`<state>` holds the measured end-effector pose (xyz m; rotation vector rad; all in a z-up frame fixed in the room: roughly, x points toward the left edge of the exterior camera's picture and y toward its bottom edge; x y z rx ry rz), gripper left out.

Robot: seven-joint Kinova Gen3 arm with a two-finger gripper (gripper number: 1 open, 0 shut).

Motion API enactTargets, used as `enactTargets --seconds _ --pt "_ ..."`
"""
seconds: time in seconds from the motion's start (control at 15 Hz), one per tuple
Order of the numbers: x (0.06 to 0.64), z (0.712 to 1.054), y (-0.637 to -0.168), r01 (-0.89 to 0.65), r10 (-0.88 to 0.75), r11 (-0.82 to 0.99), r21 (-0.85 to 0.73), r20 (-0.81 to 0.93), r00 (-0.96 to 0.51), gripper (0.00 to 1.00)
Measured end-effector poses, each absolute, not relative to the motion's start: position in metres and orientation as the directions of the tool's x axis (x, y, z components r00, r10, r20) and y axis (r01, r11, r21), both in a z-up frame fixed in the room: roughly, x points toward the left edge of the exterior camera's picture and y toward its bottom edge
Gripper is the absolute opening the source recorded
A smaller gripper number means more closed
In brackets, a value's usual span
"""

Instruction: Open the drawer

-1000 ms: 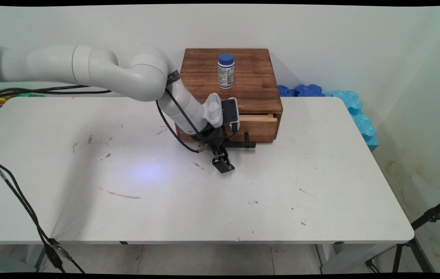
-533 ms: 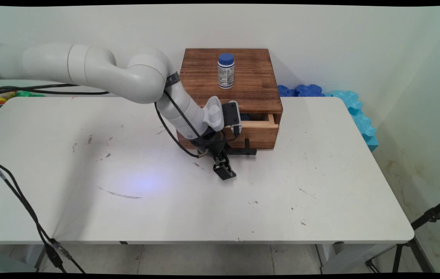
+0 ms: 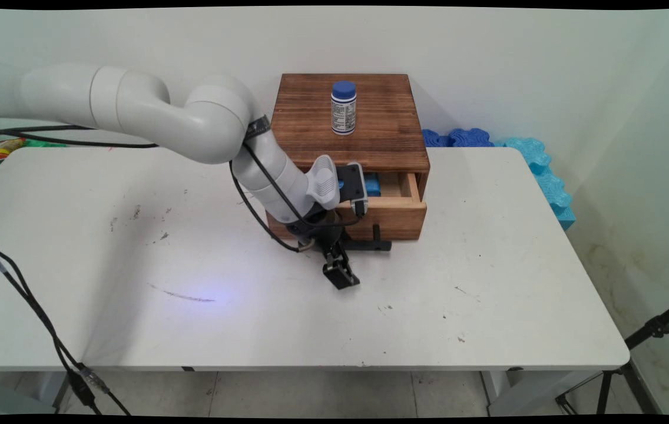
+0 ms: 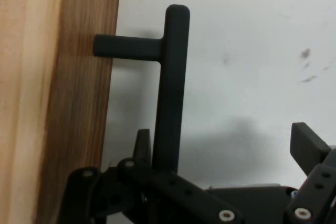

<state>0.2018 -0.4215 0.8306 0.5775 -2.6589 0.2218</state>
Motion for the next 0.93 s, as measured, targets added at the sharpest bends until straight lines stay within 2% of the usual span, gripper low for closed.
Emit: enactTargets --seconds 0.93 --pt "0.198 0.837 -0.367 -0.399 -0.366 0.917 0.006 0.41 -0.835 1.0"
